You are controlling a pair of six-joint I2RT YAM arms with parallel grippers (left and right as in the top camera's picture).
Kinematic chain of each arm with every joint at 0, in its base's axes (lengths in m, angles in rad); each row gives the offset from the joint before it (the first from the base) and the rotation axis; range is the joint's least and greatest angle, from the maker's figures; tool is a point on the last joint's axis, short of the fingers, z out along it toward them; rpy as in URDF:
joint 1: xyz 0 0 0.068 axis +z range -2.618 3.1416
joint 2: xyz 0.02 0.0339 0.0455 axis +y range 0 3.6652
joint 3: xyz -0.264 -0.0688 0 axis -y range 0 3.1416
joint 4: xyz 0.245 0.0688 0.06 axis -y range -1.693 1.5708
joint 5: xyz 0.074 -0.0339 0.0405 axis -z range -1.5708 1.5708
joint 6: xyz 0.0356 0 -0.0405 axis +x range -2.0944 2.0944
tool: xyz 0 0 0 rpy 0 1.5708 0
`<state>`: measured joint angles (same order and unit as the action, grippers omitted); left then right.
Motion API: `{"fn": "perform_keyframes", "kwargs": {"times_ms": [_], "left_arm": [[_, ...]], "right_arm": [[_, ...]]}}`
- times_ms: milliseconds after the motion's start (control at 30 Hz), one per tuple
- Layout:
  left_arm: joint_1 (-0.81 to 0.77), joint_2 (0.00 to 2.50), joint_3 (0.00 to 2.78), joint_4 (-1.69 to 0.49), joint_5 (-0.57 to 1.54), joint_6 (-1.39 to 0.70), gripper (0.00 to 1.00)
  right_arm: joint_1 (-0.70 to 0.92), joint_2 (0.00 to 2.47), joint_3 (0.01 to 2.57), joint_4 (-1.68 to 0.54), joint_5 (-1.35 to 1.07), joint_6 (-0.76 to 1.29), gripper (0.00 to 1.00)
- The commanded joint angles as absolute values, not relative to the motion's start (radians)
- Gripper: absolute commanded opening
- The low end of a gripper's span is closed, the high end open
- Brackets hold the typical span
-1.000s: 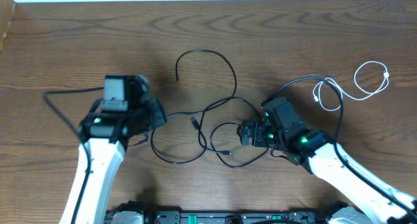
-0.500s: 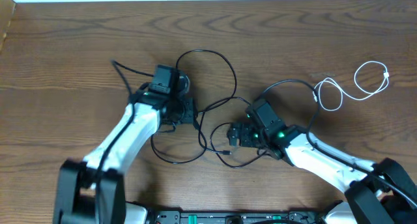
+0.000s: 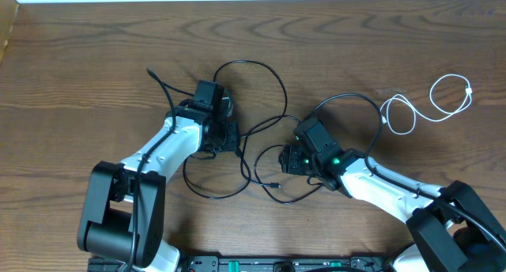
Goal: Untangle cables
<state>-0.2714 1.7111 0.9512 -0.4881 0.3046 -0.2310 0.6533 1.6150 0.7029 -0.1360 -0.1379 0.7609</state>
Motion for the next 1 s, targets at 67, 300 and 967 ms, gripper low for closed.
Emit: {"fn": "perform_keyframes", "kwargs": {"times_ms": [67, 300, 967], "left_arm": [[-0.272, 1.719, 0.953, -0.486, 0.287, -0.222, 0.43], [-0.272, 1.719, 0.953, -0.484, 0.287, -0.221, 0.43], [-0.272, 1.720, 0.951, -0.427, 0.055, -0.157, 0.47]], "right_arm": [[0.658, 1.649, 0.670, -0.150, -0.141, 0.772, 0.33], [0.658, 1.649, 0.670, -0.150, -0.141, 0.772, 0.34], [0.661, 1.603, 0.670, -0.151, -0.284, 0.719, 0.64]]}}
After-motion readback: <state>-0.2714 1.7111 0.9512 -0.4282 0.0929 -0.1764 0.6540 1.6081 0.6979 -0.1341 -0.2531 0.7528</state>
